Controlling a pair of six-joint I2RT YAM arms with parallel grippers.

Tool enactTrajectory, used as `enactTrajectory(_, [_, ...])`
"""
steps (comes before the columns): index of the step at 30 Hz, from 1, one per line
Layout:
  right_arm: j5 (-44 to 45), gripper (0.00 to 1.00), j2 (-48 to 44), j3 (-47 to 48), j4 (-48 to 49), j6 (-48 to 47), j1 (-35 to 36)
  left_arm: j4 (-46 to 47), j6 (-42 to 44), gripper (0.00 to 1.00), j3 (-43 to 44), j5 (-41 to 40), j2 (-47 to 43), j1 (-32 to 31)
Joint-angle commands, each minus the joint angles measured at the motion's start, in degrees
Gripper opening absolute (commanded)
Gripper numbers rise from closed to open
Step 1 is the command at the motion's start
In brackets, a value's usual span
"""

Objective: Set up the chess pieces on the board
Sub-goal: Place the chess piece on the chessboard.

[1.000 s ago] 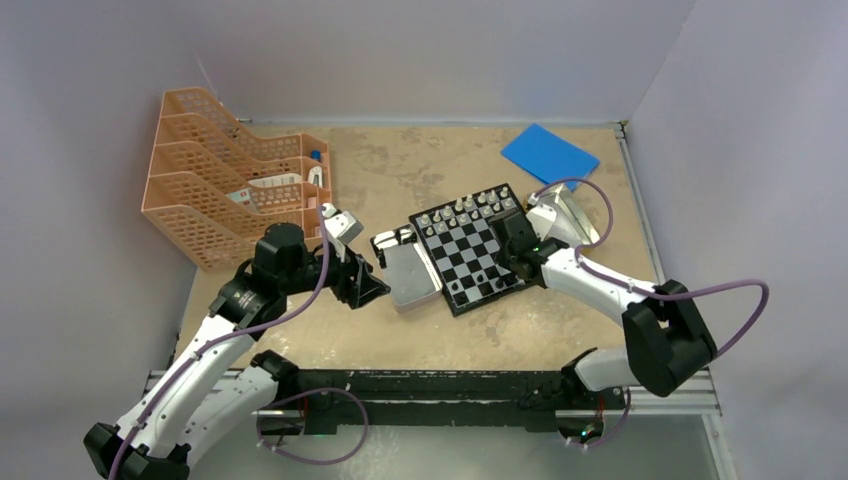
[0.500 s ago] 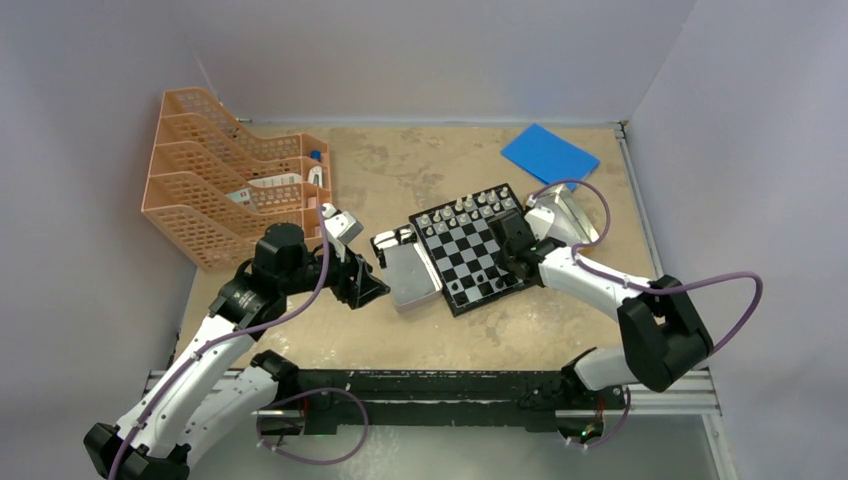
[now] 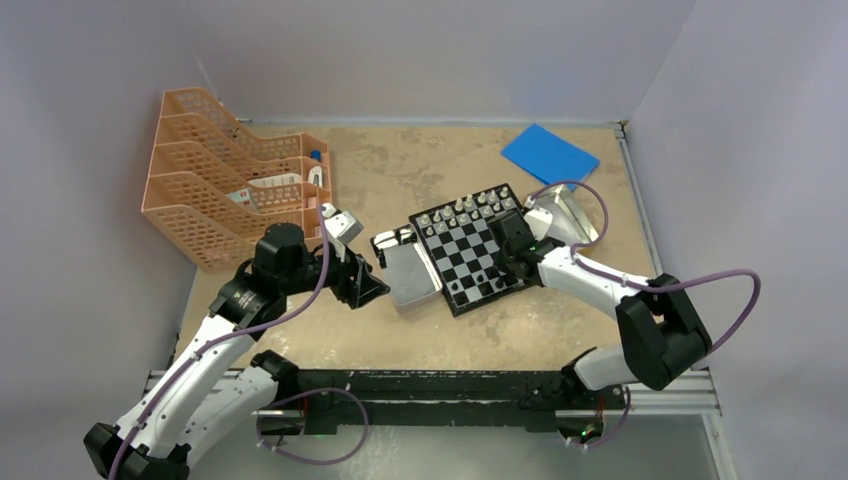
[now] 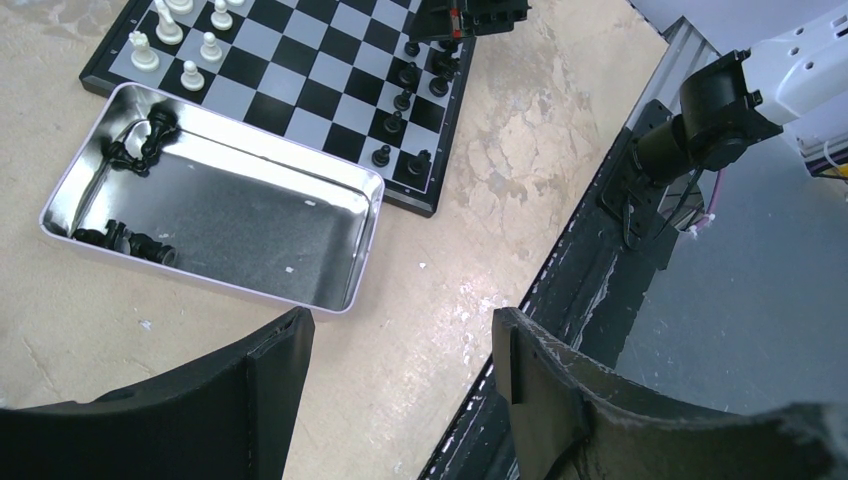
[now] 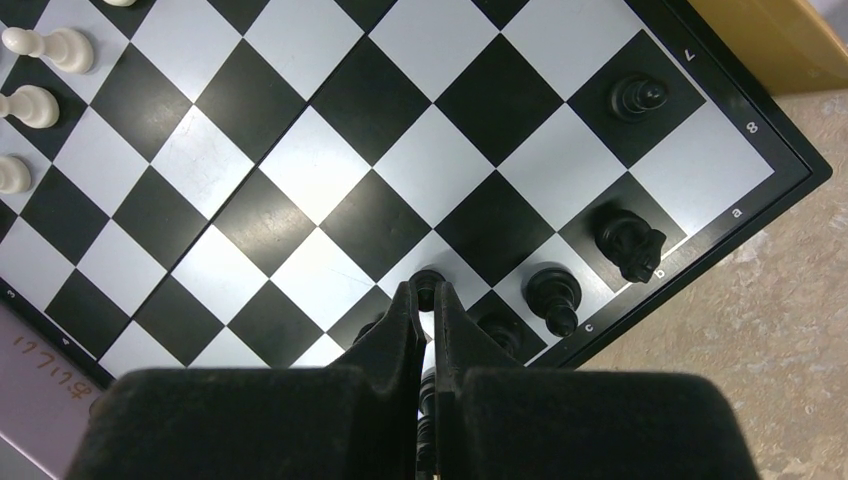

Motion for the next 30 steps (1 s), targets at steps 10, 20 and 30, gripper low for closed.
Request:
enactTrajectory(10, [0.36,0.17,0.38,1.61,-2.20,0.29,-0.37,0.96,0.35,0.66,0.08,-0.48,-0.31,0.13])
enactTrajectory(20, [-0.12,0.28,-1.45,5.14,-1.76,-1.80,-0.37,0.95,-0.14,0.66,0.08,-0.86,0.19,0.13])
enactTrajectory(30, [5.02,0.28,-5.07,6.11,-5.59,0.50,-0.37,-0.72,-2.55,0.64,1.28,-5.12,1.59,0.13])
